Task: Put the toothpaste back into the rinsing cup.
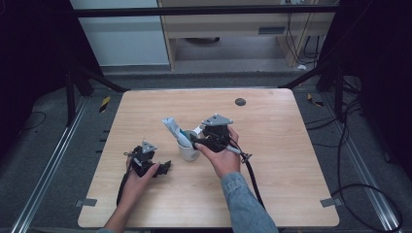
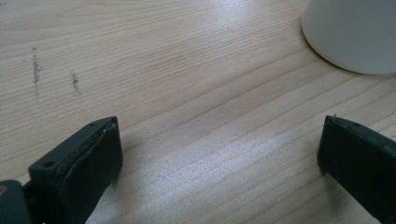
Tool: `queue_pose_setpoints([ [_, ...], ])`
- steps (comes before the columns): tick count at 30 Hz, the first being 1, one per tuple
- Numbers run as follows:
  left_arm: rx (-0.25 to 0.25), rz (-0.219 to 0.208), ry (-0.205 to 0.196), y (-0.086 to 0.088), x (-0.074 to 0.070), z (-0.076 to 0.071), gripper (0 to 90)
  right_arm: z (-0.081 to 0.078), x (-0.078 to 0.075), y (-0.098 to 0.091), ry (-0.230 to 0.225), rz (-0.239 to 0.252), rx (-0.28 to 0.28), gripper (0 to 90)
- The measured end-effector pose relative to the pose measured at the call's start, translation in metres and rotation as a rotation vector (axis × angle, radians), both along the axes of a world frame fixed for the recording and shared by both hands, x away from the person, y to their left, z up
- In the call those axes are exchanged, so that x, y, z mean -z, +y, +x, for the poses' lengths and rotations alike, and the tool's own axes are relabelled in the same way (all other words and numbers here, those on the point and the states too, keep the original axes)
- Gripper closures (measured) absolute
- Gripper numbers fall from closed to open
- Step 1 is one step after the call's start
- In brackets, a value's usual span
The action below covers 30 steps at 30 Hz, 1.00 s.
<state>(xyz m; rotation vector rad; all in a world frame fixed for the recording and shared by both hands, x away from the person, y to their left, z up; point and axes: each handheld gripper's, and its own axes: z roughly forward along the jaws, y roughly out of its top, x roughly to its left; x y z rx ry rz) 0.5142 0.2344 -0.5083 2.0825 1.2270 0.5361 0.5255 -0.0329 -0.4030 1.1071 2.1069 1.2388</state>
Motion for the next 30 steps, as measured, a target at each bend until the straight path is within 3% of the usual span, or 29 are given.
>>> queue_pose_setpoints([
  [1,0.001,0.0,0.001,0.0,0.0,0.0,0.0,0.0,-0.001,-0.004,0.006,-0.035,-0.002,15.9],
  [6,0.0,0.0,0.001,0.0,0.0,0.0,0.0,-0.002,-0.004,-0.018,0.017,-0.074,-0.009,11.4],
  [18,0.0,0.0,0.001,0.0,0.0,0.0,0.0,0.004,-0.008,-0.064,0.071,-0.094,0.045,8.8],
  [30,0.0,0.0,0.001,0.0,0.0,0.0,0.0,0.006,0.01,-0.101,0.131,-0.119,0.105,12.8],
])
